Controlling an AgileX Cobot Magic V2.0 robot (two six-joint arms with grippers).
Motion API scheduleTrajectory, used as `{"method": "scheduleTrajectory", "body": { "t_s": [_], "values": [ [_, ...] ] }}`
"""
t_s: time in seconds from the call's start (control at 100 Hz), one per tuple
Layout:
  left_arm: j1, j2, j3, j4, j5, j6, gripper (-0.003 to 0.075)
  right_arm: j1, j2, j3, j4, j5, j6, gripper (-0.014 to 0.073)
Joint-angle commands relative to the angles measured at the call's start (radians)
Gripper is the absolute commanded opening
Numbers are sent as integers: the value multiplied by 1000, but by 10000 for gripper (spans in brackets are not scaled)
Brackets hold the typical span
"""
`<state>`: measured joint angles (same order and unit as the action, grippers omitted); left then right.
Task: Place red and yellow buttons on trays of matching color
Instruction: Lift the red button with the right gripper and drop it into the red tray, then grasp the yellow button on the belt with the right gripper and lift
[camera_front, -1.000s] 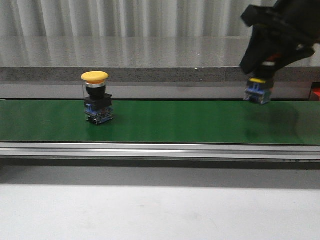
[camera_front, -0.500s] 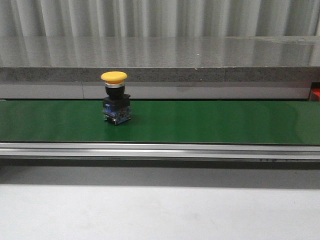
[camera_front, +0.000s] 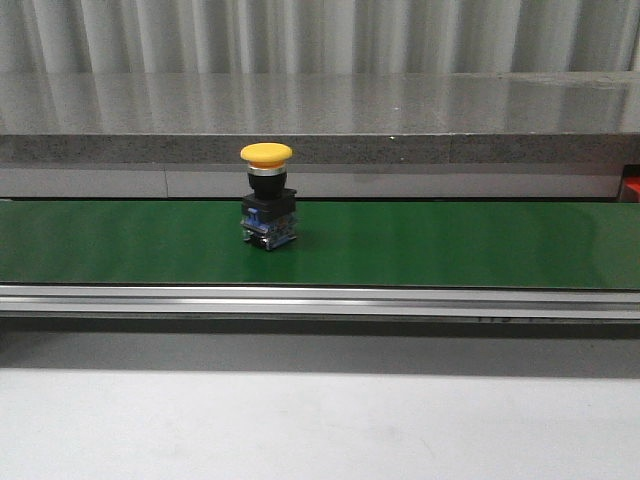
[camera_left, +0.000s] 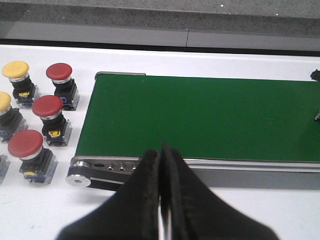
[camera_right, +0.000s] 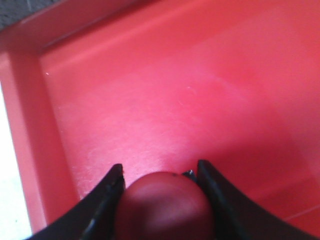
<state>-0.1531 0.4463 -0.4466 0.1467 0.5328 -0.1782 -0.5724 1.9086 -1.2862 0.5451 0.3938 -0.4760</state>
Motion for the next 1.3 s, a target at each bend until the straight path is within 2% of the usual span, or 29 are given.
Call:
{"method": "scheduleTrajectory", "body": {
  "t_s": [0.0,0.14,0.21,0.26,0.39,0.43,0.54,0.73,0.89,1.08,1.29],
  "values": [
    [-7,2,-26,-2,-82,-10,-20,-6,-33,-33,23,-50,2,152],
    [-7,2,-26,-2,-82,-10,-20,-6,-11,-33,27,-44,2,157],
    [-7,2,-26,-2,-82,-10,-20,-6,-8,-33,27,-39,2,207],
    [-7,2,-26,-2,-82,-10,-20,-6,-8,-34,27,-39,2,286],
    [-7,2,-26,-2,-82,-10,-20,-6,-24,-43,30,-35,2,613],
    [-7,2,-26,-2,-82,-10,-20,-6,-37,-43,30,-33,2,673],
    [-7,2,-26,-2,-82,-10,-20,-6,-84,-43,30,-24,2,636],
    [-7,2,-26,-2,-82,-10,-20,-1,-237,-38,30,74,2,635],
    [-7,2,-26,-2,-82,-10,-20,42,-402,37,30,136,-1,635],
    [-7,2,-26,-2,-82,-10,-20,190,-613,194,30,218,-109,635],
    [-7,2,-26,-2,-82,-10,-20,412,-656,239,30,377,-134,635]
  ]
}}
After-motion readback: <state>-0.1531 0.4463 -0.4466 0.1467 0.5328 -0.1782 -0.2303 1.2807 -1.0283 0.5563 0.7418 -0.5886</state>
